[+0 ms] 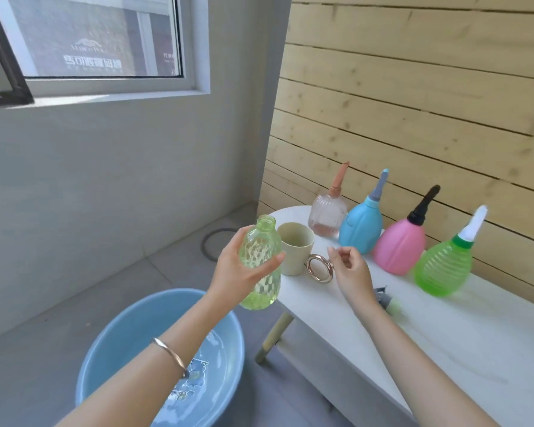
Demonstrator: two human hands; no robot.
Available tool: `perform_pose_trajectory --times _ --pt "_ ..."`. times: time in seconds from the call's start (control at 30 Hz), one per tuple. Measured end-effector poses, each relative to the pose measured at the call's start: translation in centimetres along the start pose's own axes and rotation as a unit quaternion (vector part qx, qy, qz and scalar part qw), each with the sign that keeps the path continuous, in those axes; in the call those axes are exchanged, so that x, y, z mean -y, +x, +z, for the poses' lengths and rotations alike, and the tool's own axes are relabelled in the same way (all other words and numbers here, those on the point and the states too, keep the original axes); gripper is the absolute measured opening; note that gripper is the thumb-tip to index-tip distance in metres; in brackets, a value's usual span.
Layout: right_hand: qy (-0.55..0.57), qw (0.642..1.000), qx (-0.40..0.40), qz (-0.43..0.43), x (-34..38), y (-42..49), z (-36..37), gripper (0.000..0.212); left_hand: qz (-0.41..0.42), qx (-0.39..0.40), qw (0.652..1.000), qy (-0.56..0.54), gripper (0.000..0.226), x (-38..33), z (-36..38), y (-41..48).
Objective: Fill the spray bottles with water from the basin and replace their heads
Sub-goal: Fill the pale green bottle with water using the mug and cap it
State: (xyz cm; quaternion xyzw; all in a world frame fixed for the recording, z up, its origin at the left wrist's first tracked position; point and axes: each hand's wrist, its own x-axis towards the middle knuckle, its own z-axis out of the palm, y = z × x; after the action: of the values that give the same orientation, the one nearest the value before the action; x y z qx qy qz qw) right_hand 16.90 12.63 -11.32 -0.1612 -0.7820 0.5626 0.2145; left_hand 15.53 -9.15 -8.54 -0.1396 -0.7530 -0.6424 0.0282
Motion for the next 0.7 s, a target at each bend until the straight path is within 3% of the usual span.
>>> perform_pose_trajectory --times 0.1,0.17,0.27,0.33,0.43,0.7 --pt "-0.105 0.992 -0.010 -0.062 0.6 0.2 -4.7 0.005 0.011 0.025 1.000 0.004 0.063 -0.9 1.7 0.1" --pt "-0.180 0.982 0.003 -0.058 0.3 0.1 -8.3 0.003 0.007 0.043 0.999 0.005 0.067 -1.8 3.6 -0.1" --pt "-0.300 0.952 0.053 0.019 -1.0 -0.3 -12.0 0.027 0.001 0.069 0.998 -0.002 0.049 -2.9 6.6 -0.7" --pt "-0.343 0.930 0.104 0.074 -2.0 -0.7 -13.0 0.043 0.000 0.085 0.996 -0.006 0.050 -3.5 8.1 -1.1" --pt "-0.345 0.925 0.123 0.101 -3.0 -1.4 -13.6 0.048 0.007 0.115 0.993 -0.023 0.045 -4.2 10.1 -1.8" --pt "-0.303 0.946 0.064 0.095 -4.4 -1.4 -13.4 0.038 0.005 0.141 0.989 -0.035 0.048 -3.2 13.5 -2.5"
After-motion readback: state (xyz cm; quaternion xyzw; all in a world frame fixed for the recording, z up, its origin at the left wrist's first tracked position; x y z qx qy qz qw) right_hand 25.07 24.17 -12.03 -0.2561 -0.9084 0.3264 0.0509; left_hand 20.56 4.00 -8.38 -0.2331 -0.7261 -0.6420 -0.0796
